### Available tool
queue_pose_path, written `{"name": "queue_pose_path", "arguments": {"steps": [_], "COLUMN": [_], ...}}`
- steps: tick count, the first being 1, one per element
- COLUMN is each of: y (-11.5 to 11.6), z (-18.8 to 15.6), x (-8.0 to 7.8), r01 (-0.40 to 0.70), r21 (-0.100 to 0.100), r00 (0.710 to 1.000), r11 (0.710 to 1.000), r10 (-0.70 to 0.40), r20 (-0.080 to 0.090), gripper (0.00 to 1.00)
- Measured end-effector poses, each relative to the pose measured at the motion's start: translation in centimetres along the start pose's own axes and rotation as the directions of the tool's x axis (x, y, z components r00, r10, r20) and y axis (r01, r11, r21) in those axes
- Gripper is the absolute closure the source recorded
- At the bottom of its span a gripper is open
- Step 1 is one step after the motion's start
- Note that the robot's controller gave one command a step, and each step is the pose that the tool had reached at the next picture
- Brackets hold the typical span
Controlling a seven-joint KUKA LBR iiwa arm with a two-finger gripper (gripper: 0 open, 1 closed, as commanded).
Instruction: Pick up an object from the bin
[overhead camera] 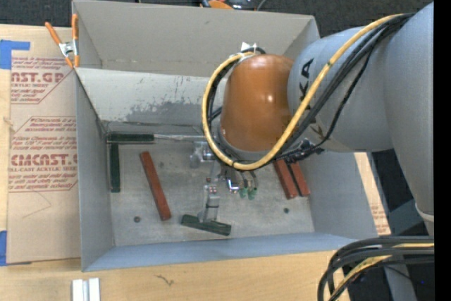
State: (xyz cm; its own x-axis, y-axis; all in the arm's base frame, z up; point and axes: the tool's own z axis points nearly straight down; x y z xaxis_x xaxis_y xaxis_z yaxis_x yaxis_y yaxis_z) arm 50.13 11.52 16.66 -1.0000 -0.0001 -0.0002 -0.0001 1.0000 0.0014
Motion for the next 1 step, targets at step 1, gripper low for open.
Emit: {"name": "queue_pose_path", "arguments": {"steps": [1], "y": [-3.79], "z": [9.76], "x": [1.77], "r01": [0.14], "r21": [0.001], "r00": [0.99], "r11": [0.99], "r10": [-0.14], "r20": [0.009], "gripper": [0.0]}}
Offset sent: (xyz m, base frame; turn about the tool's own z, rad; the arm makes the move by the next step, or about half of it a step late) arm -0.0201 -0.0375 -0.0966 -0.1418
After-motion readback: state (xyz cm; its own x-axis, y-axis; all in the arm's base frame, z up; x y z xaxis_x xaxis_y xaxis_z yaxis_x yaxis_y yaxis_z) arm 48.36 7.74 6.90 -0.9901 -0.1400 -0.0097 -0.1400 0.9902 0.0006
